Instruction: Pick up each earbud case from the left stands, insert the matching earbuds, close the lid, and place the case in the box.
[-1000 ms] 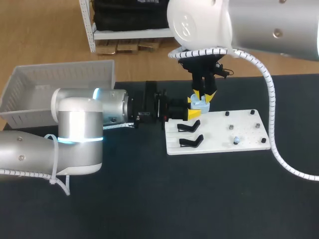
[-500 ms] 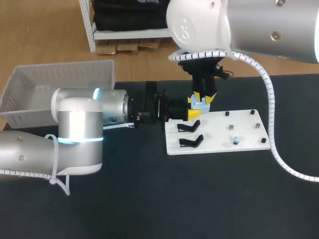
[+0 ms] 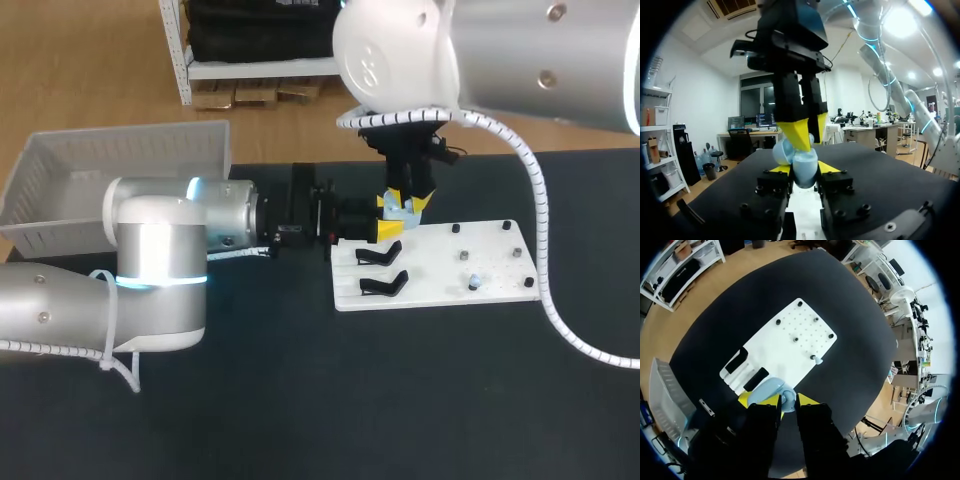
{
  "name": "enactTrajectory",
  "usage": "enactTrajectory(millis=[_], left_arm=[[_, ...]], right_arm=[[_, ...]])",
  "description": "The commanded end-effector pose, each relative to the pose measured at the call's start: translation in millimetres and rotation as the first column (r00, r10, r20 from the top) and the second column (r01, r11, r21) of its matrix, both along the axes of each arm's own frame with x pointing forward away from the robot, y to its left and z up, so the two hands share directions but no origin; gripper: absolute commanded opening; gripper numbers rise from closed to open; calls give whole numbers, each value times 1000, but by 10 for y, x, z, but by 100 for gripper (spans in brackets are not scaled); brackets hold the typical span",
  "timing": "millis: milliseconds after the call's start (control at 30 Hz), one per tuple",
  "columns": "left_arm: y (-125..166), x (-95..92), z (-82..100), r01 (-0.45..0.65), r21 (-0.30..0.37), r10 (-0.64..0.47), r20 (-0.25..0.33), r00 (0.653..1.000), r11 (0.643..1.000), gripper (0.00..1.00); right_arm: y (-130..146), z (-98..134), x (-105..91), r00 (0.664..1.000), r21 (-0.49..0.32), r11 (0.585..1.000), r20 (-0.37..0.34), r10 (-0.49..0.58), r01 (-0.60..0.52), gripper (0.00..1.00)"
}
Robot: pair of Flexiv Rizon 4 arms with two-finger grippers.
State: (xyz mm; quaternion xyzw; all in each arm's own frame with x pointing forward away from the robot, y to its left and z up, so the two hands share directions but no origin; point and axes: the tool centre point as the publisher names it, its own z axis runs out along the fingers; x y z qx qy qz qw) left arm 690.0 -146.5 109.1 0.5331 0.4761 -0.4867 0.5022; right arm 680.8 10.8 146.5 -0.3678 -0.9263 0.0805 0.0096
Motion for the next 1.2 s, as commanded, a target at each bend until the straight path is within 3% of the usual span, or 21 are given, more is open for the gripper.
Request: enactTrajectory(millis=[33, 67, 233, 400, 533, 767, 1000, 1200], left_arm=[[7, -10, -6, -8, -3, 8, 4, 1000, 1000, 0], [7, -10, -6, -8, -3, 8, 4, 1000, 1000, 0], [7, -10, -6, -8, -3, 8, 4, 1000, 1000, 0], [7, -10, -6, -8, -3, 8, 4, 1000, 1000, 0], [7, -10, -6, -8, -3, 8, 4, 1000, 1000, 0], [7, -10, -6, -8, -3, 8, 4, 1000, 1000, 0], [7, -10, -6, -8, -3, 8, 4, 1000, 1000, 0], [7, -10, -6, -8, -3, 8, 4, 1000, 1000, 0]], right_arm=[[-9, -7, -13, 1000, 5, 1000, 5, -6, 6, 38], [-14, 4, -17, 1000, 9, 1000, 7, -8, 8, 43], [-60, 121, -84, 1000, 43, 999, 23, -20, 19, 49], [-177, 287, -186, 999, 141, 990, 44, -25, 19, 49], [-313, 365, -285, 993, 228, 971, 107, 52, -76, 48], [-580, 296, -494, 945, 220, 932, 222, 238, -287, 49], [-798, 162, -645, 909, 186, 916, 295, 293, -355, 47], [-819, 109, -674, 888, 196, 904, 350, 297, -379, 46]])
